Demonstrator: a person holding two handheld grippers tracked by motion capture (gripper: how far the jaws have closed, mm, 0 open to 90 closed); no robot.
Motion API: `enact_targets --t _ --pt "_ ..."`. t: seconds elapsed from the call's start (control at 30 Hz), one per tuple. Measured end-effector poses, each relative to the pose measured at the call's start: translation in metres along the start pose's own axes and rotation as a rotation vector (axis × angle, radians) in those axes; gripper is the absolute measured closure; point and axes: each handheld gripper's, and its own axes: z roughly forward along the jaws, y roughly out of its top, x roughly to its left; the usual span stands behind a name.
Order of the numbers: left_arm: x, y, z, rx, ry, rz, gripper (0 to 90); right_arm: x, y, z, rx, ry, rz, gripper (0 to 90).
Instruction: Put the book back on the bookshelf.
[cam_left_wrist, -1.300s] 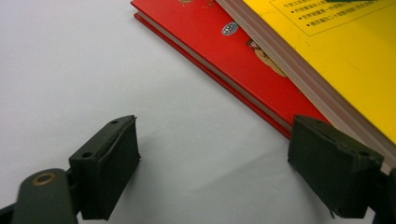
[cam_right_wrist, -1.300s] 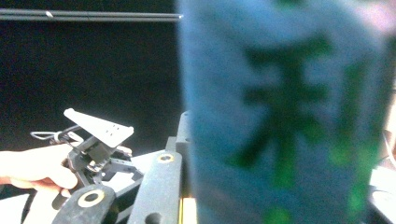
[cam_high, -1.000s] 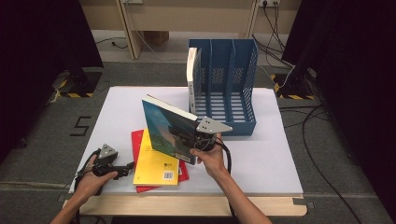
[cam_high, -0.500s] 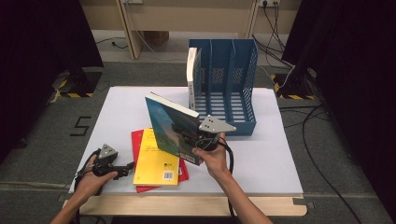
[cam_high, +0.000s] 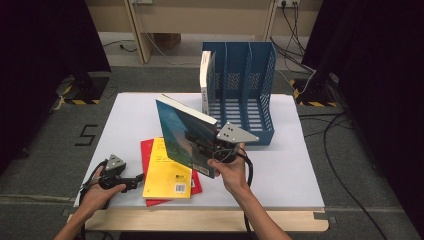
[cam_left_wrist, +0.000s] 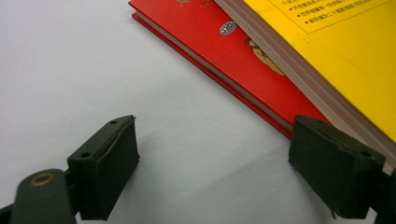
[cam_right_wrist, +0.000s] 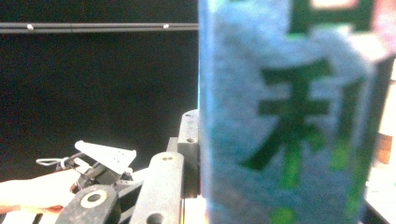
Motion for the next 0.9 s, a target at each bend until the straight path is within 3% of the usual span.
enact_targets --t 0.43,0.7,0.9 --pt "0.001 -0.001 -0.001 -0.001 -0.011 -0.001 14.8 0.001 0.015 -0.019 -0.035 -0.047 0.019 74.3" --pt "0.01 -0.002 -0.005 0.001 0.037 -0.018 15.0 -0.002 0.019 -0.028 -0.052 -0.073 0.032 74.3" --pt "0.012 -0.003 -0.004 0.002 0.041 -0.022 14.0 -0.005 0.023 -0.04 -0.058 -0.105 0.031 74.4"
